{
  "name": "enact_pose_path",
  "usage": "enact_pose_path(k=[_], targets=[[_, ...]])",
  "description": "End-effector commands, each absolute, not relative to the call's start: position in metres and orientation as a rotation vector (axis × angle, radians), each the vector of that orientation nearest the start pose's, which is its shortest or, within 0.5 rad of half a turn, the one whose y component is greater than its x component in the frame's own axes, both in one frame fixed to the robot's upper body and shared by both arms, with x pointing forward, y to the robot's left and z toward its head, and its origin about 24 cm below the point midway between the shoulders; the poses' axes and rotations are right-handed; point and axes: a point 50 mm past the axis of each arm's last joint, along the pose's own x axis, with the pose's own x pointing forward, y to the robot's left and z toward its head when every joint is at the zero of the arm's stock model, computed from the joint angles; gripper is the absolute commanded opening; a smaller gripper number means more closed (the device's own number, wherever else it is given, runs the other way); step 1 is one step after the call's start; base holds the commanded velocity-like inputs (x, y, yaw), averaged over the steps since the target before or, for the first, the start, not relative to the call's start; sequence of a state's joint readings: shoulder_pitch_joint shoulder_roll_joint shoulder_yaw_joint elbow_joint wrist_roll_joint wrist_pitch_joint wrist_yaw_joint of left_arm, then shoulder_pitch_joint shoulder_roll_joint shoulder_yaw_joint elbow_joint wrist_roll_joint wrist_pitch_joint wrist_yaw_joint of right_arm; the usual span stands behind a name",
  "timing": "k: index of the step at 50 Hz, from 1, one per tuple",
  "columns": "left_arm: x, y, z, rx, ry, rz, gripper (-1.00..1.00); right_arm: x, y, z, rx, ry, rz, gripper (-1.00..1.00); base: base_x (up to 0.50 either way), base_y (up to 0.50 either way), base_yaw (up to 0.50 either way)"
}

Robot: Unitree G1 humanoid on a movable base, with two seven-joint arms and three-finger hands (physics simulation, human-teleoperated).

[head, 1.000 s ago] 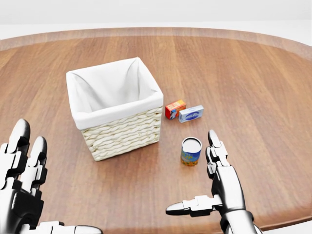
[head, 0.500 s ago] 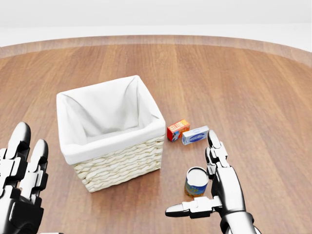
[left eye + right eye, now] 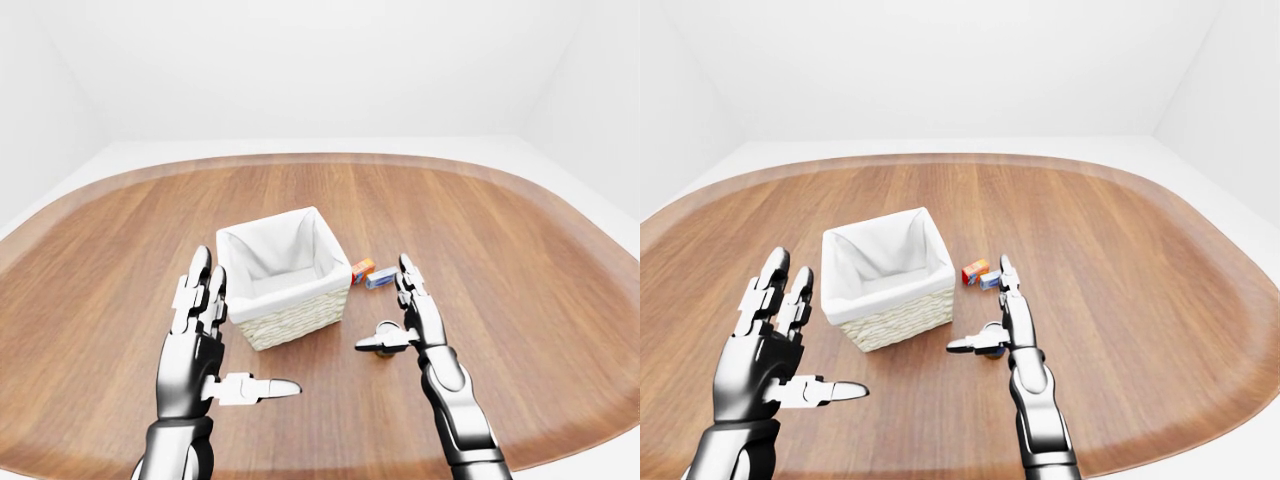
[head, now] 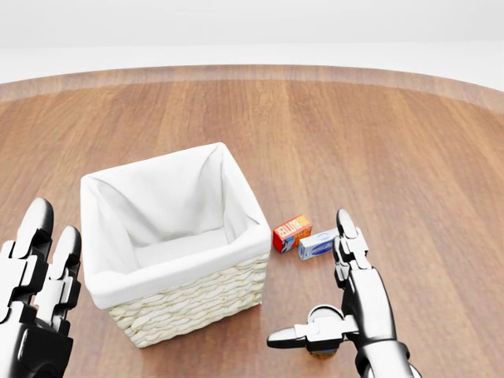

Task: Pick up the alphabet soup and put it in the basket.

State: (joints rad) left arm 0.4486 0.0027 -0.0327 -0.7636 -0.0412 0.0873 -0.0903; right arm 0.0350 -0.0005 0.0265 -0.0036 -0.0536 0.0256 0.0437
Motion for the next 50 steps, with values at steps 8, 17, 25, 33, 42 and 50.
enact_pose_path(k=[8, 17, 25, 33, 42, 50], targets=[[0.161, 0.161, 0.124, -0.009, -0.26, -0.015, 1.0, 0.252, -0.158, 0.038, -0.046, 0.037, -0.004, 1.0, 0.0, 0.0, 0.0], [0.163, 0.161, 0.124, -0.011, -0.26, -0.016, 1.0, 0.253, -0.164, 0.033, -0.067, 0.041, -0.032, 1.0, 0.0, 0.0, 0.0], [0.161, 0.161, 0.125, -0.012, -0.264, -0.016, 1.0, 0.252, -0.167, 0.027, -0.086, 0.047, -0.043, 1.0, 0.0, 0.0, 0.0], [0.162, 0.162, 0.125, -0.012, -0.266, -0.013, 1.0, 0.255, -0.166, 0.024, -0.113, 0.048, -0.049, 1.0, 0.0, 0.0, 0.0], [0.164, 0.161, 0.124, -0.009, -0.262, -0.014, 1.0, 0.258, -0.166, 0.007, -0.129, 0.105, -0.06, 1.0, 0.0, 0.0, 0.0], [0.165, 0.161, 0.123, -0.009, -0.262, -0.013, 1.0, 0.258, -0.163, -0.001, -0.151, 0.137, -0.066, 1.0, 0.0, 0.0, 0.0]])
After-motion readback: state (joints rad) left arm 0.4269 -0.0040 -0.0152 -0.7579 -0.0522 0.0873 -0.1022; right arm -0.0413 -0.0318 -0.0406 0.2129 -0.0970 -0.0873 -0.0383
